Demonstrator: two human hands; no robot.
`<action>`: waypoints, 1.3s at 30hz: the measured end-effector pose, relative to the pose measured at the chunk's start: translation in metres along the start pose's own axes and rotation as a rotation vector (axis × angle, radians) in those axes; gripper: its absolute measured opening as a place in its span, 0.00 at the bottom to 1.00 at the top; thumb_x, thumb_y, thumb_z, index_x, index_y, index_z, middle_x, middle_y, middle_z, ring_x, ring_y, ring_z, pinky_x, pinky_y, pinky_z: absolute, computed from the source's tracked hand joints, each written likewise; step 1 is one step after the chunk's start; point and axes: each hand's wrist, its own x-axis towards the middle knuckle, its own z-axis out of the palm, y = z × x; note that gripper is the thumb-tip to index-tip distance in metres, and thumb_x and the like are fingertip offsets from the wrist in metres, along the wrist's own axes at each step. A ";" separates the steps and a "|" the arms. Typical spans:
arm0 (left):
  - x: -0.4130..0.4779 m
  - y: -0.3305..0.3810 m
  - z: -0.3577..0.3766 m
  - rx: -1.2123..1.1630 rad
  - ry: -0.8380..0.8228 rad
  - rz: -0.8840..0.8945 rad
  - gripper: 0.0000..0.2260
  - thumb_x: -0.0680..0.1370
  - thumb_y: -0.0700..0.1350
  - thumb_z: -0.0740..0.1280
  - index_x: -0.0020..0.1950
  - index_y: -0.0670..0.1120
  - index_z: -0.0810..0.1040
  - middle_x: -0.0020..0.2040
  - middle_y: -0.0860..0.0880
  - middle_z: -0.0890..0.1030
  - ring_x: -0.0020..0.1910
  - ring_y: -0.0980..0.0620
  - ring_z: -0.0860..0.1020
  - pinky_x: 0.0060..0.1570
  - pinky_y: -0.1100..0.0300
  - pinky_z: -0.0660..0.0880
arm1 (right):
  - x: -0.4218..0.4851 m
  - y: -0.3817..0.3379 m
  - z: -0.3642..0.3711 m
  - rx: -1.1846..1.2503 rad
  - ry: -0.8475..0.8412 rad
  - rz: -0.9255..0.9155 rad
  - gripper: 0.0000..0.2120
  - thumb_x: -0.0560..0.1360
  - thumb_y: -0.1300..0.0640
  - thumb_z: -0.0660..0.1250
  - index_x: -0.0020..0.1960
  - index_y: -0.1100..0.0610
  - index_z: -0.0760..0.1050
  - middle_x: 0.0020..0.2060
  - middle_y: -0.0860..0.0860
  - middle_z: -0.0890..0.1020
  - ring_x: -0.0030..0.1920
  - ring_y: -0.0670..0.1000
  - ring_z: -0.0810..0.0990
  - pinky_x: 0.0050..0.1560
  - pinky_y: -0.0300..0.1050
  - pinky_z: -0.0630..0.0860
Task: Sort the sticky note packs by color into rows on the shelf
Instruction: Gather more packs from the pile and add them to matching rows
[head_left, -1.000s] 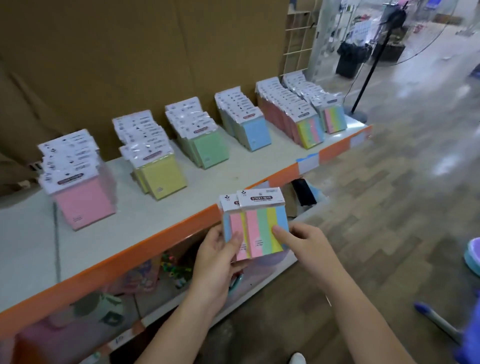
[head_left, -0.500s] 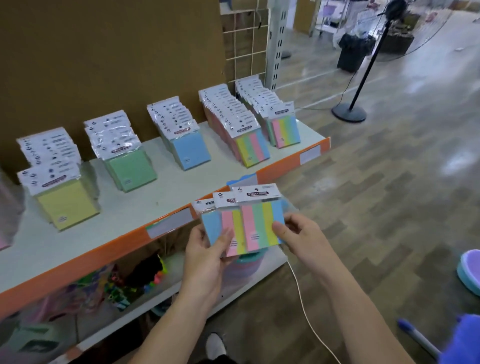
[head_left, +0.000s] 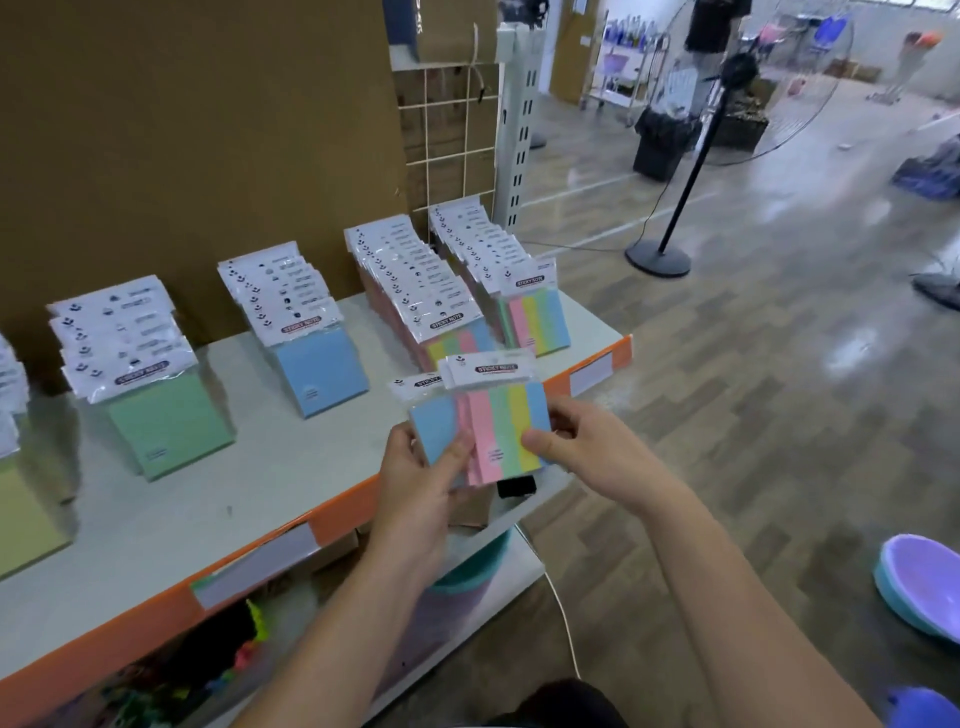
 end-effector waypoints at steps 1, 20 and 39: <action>0.006 -0.001 0.004 -0.015 0.017 -0.003 0.11 0.78 0.41 0.70 0.59 0.48 0.74 0.55 0.48 0.84 0.50 0.49 0.85 0.41 0.55 0.82 | 0.008 0.002 -0.007 -0.003 0.024 0.000 0.10 0.78 0.56 0.70 0.58 0.55 0.78 0.51 0.51 0.85 0.49 0.49 0.83 0.49 0.40 0.79; 0.028 -0.038 0.080 -0.065 0.297 0.064 0.12 0.80 0.35 0.63 0.60 0.49 0.73 0.58 0.48 0.81 0.55 0.43 0.83 0.48 0.47 0.82 | 0.143 0.048 -0.079 -0.472 0.076 -0.084 0.30 0.71 0.50 0.76 0.66 0.62 0.70 0.59 0.59 0.76 0.57 0.59 0.78 0.56 0.55 0.76; -0.001 -0.040 0.078 0.122 0.327 0.310 0.38 0.77 0.28 0.64 0.68 0.72 0.66 0.59 0.55 0.81 0.56 0.49 0.83 0.40 0.49 0.83 | 0.075 0.030 -0.049 0.066 -0.395 -0.247 0.05 0.76 0.53 0.70 0.48 0.43 0.77 0.37 0.36 0.82 0.37 0.37 0.77 0.41 0.28 0.71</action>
